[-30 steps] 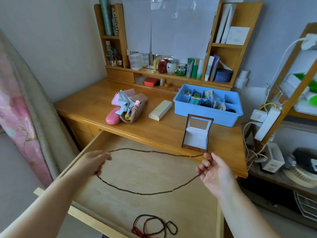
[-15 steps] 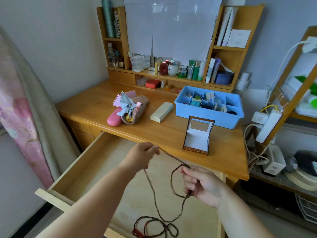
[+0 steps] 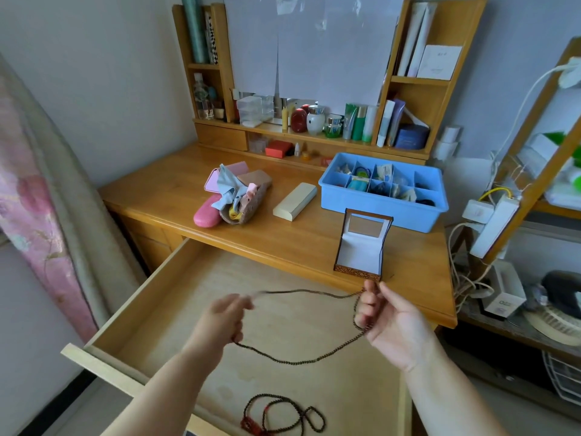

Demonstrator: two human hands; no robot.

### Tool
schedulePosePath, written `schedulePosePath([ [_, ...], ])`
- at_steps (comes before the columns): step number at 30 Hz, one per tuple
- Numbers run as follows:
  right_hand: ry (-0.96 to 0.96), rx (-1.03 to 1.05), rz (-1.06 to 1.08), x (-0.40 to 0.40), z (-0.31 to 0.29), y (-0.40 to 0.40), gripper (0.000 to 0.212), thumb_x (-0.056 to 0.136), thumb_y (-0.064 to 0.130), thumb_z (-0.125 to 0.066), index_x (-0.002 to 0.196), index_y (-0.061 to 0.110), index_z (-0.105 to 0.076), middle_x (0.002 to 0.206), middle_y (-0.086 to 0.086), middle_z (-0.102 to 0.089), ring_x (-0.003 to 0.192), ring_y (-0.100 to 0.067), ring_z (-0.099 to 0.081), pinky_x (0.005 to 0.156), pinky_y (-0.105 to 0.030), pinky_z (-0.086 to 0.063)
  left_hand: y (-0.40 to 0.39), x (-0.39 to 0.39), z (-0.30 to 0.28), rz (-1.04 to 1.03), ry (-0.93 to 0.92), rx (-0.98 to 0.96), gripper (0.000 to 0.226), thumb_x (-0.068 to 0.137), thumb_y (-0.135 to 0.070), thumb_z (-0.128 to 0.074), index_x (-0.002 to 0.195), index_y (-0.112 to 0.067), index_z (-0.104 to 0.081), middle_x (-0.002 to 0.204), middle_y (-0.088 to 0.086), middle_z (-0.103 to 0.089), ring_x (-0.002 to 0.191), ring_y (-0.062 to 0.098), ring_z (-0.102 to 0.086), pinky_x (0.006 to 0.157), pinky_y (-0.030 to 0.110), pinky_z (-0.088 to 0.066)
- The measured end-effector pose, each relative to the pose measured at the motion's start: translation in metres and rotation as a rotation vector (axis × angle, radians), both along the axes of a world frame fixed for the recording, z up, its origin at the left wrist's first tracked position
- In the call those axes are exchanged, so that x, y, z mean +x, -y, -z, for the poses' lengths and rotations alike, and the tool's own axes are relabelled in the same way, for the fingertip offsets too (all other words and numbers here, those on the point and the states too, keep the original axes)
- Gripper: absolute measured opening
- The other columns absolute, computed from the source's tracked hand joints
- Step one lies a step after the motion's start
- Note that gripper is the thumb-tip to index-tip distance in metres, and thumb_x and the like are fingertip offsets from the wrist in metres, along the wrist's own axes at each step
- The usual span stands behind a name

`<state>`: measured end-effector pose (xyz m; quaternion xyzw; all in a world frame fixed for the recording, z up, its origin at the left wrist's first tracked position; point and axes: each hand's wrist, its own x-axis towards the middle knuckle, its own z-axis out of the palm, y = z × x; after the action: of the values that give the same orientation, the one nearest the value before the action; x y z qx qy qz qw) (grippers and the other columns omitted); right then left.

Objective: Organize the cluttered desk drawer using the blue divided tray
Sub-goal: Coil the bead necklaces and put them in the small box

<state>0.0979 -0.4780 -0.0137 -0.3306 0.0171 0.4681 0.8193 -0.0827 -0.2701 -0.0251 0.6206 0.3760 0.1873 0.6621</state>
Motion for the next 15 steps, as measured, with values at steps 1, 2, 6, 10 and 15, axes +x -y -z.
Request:
schedulePosePath([
  [1, 0.053, -0.012, -0.03, -0.004, -0.001, -0.007, 0.022, 0.083, 0.026, -0.052, 0.092, 0.009, -0.064, 0.068, -0.006, -0.063, 0.056, -0.018, -0.061, 0.055, -0.03, -0.052, 0.012, 0.008, -0.009, 0.181, -0.105, 0.266, 0.026, 0.096, -0.019, -0.052, 0.073, -0.013, -0.062, 0.051, -0.005, -0.035, 0.041, 0.008, -0.031, 0.044, 0.02, -0.03],
  [2, 0.108, -0.029, -0.076, -0.008, -0.002, -0.014, 0.026, 0.086, 0.027, -0.049, 0.097, 0.008, -0.064, 0.076, -0.01, -0.067, 0.065, -0.021, -0.065, 0.063, -0.033, -0.053, 0.025, 0.015, -0.018, 0.368, -0.15, 0.484, 0.026, 0.095, -0.021, -0.055, 0.071, -0.015, -0.064, 0.049, -0.009, -0.038, 0.041, 0.005, -0.031, 0.045, 0.019, -0.028],
  [6, 0.411, -0.286, -0.327, -0.025, -0.008, -0.028, 0.03, 0.086, 0.035, -0.054, 0.092, 0.006, -0.062, 0.07, -0.01, -0.063, 0.06, -0.021, -0.06, 0.06, -0.032, -0.05, 0.06, 0.041, -0.046, 0.674, -0.074, 0.647, 0.028, 0.093, -0.023, -0.057, 0.069, -0.014, -0.066, 0.048, -0.013, -0.052, 0.042, -0.002, -0.042, 0.046, 0.009, -0.029],
  [10, 0.408, -0.301, -0.516, -0.026, -0.011, -0.012, 0.026, 0.082, 0.036, -0.062, 0.075, 0.012, -0.06, 0.049, 0.002, -0.033, 0.04, -0.011, -0.026, 0.043, -0.024, -0.033, 0.033, 0.051, -0.047, 0.355, -0.091, 0.291, 0.041, 0.092, -0.039, -0.057, 0.058, -0.021, -0.044, 0.045, -0.011, -0.037, 0.037, 0.007, -0.034, 0.042, 0.017, -0.034],
  [15, 0.135, -0.117, -0.403, -0.016, -0.003, 0.009, 0.025, 0.077, 0.026, -0.074, 0.074, 0.008, -0.057, 0.045, 0.005, -0.028, 0.034, -0.006, -0.025, 0.036, -0.02, -0.029, -0.016, 0.017, -0.011, 0.025, 0.067, -0.497, 0.04, 0.089, -0.032, -0.06, 0.06, -0.019, -0.036, 0.045, -0.003, -0.029, 0.037, 0.01, -0.034, 0.055, 0.028, -0.056],
])
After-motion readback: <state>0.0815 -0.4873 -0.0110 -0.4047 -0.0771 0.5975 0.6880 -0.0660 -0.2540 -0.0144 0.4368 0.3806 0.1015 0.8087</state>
